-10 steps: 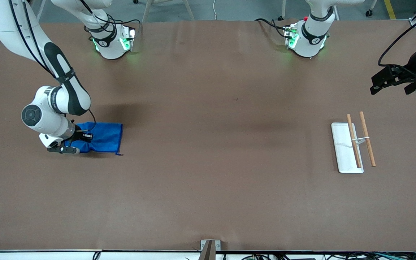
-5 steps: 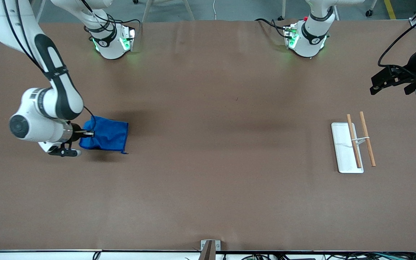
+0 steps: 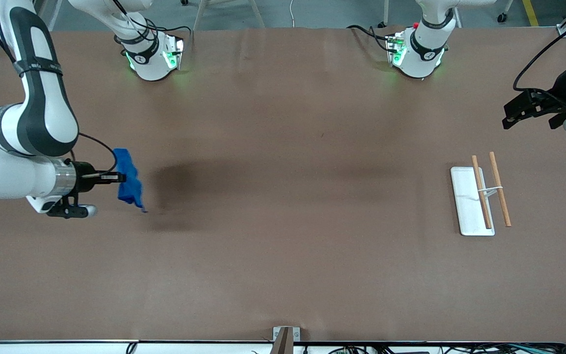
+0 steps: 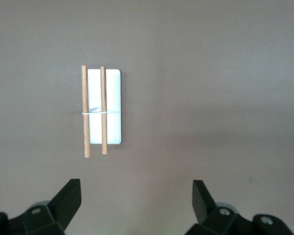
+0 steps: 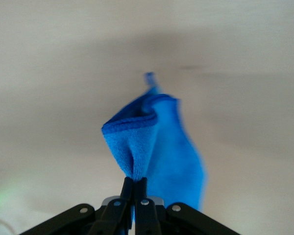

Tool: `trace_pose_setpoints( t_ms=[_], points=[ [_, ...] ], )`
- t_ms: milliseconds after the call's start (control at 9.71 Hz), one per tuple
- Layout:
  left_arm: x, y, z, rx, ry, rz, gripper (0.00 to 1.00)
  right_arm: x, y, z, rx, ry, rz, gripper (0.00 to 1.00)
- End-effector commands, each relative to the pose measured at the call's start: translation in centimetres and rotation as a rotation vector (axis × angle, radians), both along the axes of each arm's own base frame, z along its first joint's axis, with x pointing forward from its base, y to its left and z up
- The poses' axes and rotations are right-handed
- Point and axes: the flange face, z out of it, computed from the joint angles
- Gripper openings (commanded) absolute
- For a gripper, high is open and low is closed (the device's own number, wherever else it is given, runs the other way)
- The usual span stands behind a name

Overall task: Right arm passes towel to left arm to hang
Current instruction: 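Lift the towel with the right gripper while the left gripper approaches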

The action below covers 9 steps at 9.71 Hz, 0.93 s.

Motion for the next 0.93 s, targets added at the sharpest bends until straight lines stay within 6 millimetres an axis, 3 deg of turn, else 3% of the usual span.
trace_pose_setpoints(
  t_ms=[0,309,618,824],
  points=[
    [0.1,-0.4,-1.4,0.009,0.034,0.001,1.00,-0.4,6.3,1.2,0.173,0.019,-0.019,0.00],
    [-0.2,-2.0,-2.8,-0.093,0.074,-0.011,1.00,-2.5,19.3,3.4,0.456,0.029,-0.016,0.00],
    [-0.8,-5.6,-6.8,-0.234,0.163,-0.064,1.00,-4.9,29.3,5.7,0.745,0.054,-0.137,0.00],
    [-1.1,-8.3,-9.5,-0.335,0.176,-0.074,1.00,-6.8,34.9,6.9,0.928,0.094,-0.265,0.00]
  ],
)
